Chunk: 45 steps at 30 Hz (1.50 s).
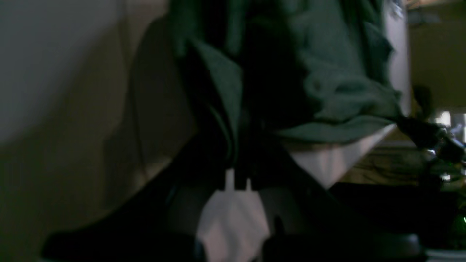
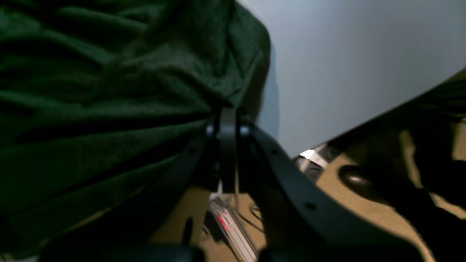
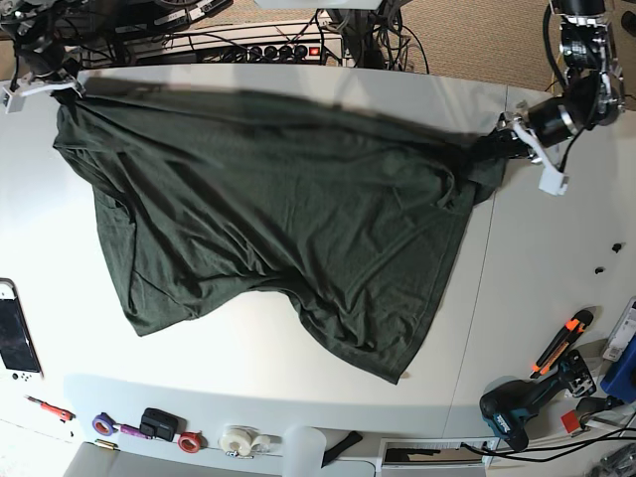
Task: Layout the t-shirt on the table in an organized manner, then fold the t-shirt properly
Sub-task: 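Regrasp the shirt edge with the left gripper and pull it taut, then lift the shirt edge with both grippers, stretch it, and lay it down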
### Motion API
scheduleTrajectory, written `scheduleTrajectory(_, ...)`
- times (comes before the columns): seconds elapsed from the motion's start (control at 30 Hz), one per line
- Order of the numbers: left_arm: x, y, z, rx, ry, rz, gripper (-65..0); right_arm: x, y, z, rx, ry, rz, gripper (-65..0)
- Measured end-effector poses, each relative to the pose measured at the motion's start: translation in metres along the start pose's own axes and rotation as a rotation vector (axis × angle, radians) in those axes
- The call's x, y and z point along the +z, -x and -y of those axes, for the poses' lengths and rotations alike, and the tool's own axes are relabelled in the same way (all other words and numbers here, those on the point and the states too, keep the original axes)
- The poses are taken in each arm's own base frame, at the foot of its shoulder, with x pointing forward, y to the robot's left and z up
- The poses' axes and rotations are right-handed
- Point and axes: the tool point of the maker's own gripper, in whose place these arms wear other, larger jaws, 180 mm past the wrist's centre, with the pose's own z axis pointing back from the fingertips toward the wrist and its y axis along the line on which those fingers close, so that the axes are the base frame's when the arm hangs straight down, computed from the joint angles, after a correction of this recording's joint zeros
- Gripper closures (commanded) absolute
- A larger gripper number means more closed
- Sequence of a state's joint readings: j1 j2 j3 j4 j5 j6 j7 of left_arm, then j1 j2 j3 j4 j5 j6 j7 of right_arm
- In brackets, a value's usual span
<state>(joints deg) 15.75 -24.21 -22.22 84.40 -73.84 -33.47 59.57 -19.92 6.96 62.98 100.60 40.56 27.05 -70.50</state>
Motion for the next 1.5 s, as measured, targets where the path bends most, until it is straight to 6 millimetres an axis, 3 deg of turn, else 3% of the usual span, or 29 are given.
scheduleTrajectory(0.47, 0.024, 0.042, 0.008, 0.075, 0.065, -0.093, 0.0, 0.002, 0.005, 0.004, 0.017, 0.01, -0.056, 0.0)
scheduleTrajectory(0.73, 0.041, 0.06, 0.005, 0.035, 0.063, -0.168, 0.0, 0.008, 0.008, 0.008, 0.03, 0.005, -0.079, 0.0)
scheduleTrajectory(1.0, 0.044, 0.058, 0.004, 0.025, 0.053, -0.174, 0.0, 0.008, 0.001, -0.004, 0.015, -0.064, -0.042, 0.0)
scheduleTrajectory(1.1, 0.042, 0.048, 0.012, -0.023, 0.065, -0.164, 0.0, 0.009, -0.005, -0.014, 0.018, -0.12, -0.012, 0.0)
scheduleTrajectory(1.23, 0.035, 0.019, 0.028, -0.121, 0.093, -0.12, 0.0, 0.007, -0.017, -0.028, 0.019, -0.183, 0.039, 0.0)
scheduleTrajectory(1.5, 0.021, -0.033, 0.044, -0.22, 0.136, -0.006, 0.0, -0.003, -0.057, -0.053, 0.005, -0.236, 0.149, 0.0)
